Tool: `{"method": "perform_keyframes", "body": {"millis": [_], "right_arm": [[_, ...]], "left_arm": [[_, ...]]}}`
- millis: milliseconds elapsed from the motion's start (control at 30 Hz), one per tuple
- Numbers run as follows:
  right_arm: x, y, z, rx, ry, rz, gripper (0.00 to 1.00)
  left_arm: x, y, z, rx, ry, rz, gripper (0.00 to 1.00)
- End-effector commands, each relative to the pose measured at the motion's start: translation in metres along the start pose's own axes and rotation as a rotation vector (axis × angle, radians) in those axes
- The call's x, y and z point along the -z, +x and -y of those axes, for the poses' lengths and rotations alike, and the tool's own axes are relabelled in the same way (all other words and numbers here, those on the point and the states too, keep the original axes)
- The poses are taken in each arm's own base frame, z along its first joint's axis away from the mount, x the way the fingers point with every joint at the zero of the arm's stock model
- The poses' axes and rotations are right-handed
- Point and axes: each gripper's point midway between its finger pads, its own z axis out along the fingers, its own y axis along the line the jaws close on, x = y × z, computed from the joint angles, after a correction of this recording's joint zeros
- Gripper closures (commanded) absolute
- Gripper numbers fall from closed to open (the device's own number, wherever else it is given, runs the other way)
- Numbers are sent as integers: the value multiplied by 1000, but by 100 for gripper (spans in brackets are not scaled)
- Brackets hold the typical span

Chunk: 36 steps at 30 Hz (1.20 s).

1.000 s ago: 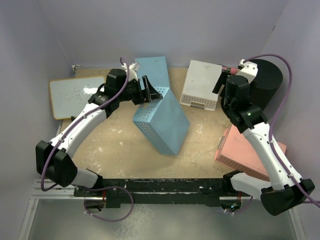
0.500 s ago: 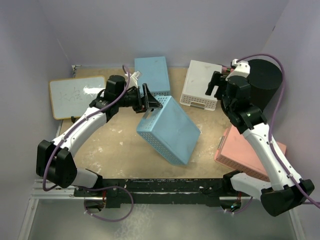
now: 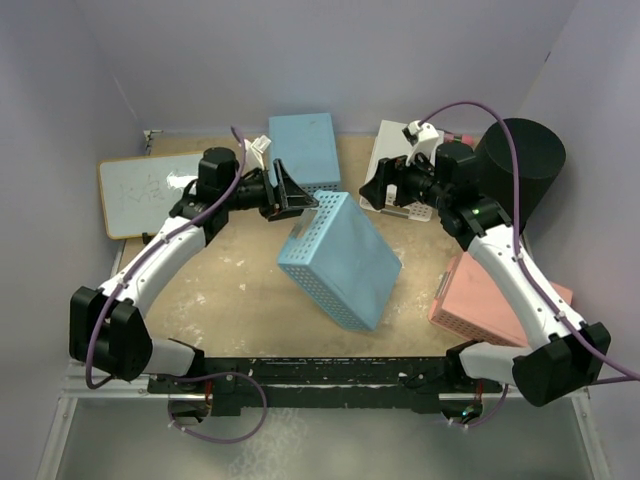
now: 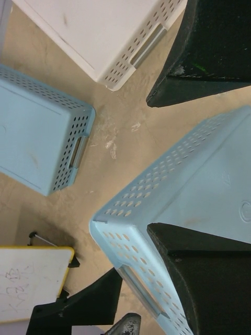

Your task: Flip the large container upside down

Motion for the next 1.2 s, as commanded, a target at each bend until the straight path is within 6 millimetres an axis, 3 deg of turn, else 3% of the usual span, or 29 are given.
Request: {"method": "perform_keyframes", "body": {"millis": [0, 200, 300, 433, 567, 800, 967, 1167], "right_arm": [[15, -35, -16, 55, -51, 100, 6], [14, -32, 5, 13, 71, 83, 6], [16, -29, 29, -17, 212, 73, 6], [18, -24, 50, -41, 329, 63, 6], [17, -19, 58, -63, 375, 53, 6], [14, -5, 75, -125, 472, 41, 5], [14, 8, 93, -176, 579, 6, 3], [12, 15, 103, -203, 647, -27, 3]], "left_arm": [[20, -12, 8, -112, -53, 17, 29], [58, -37, -40, -237, -457, 44, 29], [88, -59, -60, -295, -690, 140, 29], [125, -83, -64, -370, -864, 291, 28], [148, -99, -54, -403, -897, 475, 27], [169, -107, -62, -312, -954, 675, 25], [178, -108, -77, -282, -1039, 699, 25], [178, -111, -78, -283, -1042, 714, 25]]}}
